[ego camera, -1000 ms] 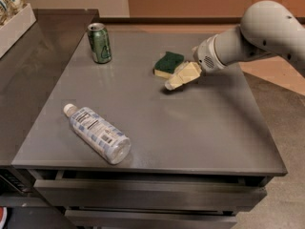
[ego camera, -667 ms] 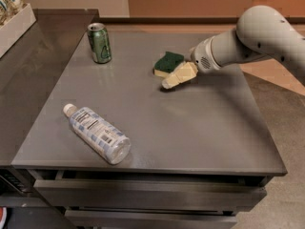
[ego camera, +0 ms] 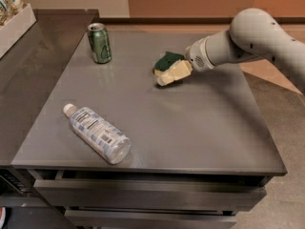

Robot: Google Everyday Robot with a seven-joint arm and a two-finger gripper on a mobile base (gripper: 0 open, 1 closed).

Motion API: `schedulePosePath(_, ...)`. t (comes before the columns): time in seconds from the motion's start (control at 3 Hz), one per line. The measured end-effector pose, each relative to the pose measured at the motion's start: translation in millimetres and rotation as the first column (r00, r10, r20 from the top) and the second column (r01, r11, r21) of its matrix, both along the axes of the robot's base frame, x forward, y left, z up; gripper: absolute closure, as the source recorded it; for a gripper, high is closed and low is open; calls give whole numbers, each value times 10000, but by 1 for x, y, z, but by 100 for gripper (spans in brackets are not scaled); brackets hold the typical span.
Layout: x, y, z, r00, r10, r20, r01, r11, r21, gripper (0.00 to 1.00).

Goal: Move sponge near blue plastic bottle

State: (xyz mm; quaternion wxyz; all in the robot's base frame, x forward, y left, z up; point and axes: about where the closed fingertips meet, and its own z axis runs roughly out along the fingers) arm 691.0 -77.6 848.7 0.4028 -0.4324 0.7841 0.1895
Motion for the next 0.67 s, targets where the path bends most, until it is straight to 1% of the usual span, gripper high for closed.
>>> schedulePosePath(0.33, 7, -1, -6, 9999, -161, -56, 161, 9999, 62, 0)
schedulePosePath(0.67, 11, -2, -9, 9998, -207, 5, 207, 9997, 101, 13)
